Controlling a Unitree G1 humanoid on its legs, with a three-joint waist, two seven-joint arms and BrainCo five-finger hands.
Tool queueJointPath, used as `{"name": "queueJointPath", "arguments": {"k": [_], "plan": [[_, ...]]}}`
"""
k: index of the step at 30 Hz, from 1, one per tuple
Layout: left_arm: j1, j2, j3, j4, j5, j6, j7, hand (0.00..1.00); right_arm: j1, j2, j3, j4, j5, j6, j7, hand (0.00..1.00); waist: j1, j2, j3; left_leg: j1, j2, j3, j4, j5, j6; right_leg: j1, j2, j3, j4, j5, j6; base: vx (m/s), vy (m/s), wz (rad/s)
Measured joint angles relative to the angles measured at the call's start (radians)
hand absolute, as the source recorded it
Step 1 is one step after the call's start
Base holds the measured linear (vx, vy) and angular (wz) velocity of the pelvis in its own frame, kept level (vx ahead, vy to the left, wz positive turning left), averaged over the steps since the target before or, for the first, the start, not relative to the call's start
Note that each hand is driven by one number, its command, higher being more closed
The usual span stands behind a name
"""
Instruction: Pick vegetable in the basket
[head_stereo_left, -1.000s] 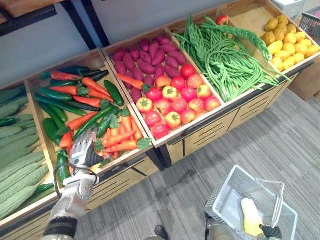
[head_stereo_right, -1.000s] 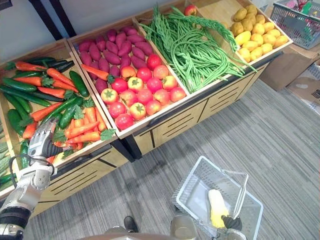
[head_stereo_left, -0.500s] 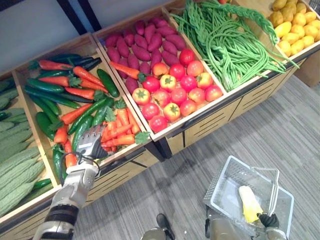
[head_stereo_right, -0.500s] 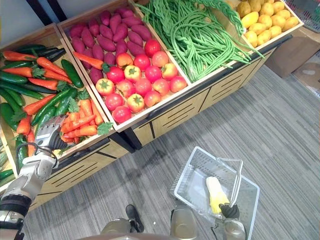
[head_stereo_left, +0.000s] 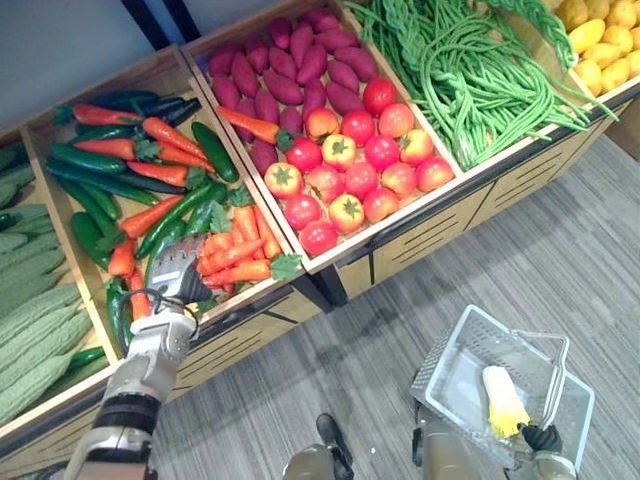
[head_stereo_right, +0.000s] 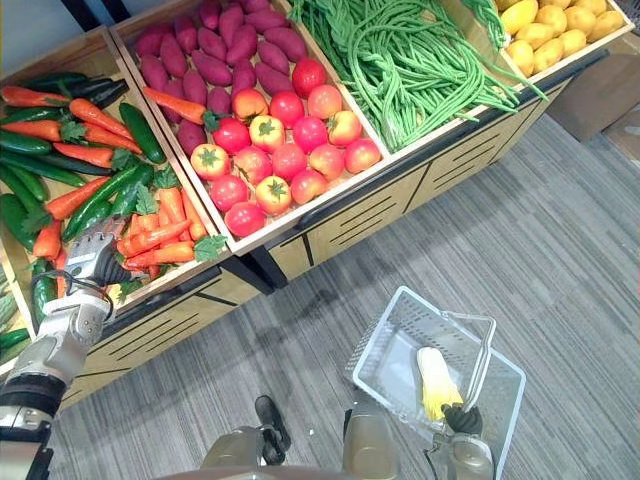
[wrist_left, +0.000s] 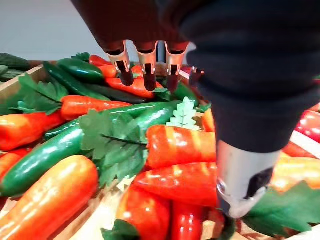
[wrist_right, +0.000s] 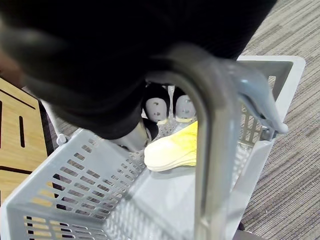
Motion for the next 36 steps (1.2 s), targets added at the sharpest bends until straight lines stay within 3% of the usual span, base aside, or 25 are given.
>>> {"name": "queueJointPath", "arguments": {"k": [7,15,16,36], "plan": [[-0.033,0.0,0.027,0.033,0.0,0.054,-0.036,0.0,-0.021,0.0,-0.01,0.0,0.0,0.016,0.0,1.0,0.0,-0.002,0.021,-0.019,0.0,0.002,-0.003,0.0,0.0,-0.019,0.001,0.001,-0.004,0.001,0.001,0.0,-0.03,-0.01],[-0.088,-0.002,0.047,0.106,0.002,0.062,-0.047,0.0,-0.04,0.0,-0.007,-0.026,0.0,0.018,0.002,1.0,0.0,-0.01,0.053,-0.023,-0.002,0.037,-0.006,0.0,0.0,-0.045,0.007,0.028,-0.015,0.03,0.003,-0.01,-0.029,-0.14],[-0.094,-0.006,0.045,0.11,0.002,0.062,-0.054,1.0,-0.04,0.0,-0.007,-0.028,0.0,0.018,0.002,1.0,-0.002,-0.01,0.061,-0.023,-0.003,0.039,-0.006,0.0,0.0,-0.046,0.006,0.03,-0.015,0.03,0.003,-0.02,-0.037,-0.08],[-0.139,-0.006,0.035,0.217,0.001,0.062,-0.006,1.0,-0.047,-0.018,0.062,-0.047,0.002,0.014,0.0,1.0,-0.001,-0.032,0.077,-0.055,0.016,0.089,0.051,-0.015,-0.005,-0.078,0.019,0.1,-0.041,0.071,0.012,-0.04,-0.054,-0.08]]}}
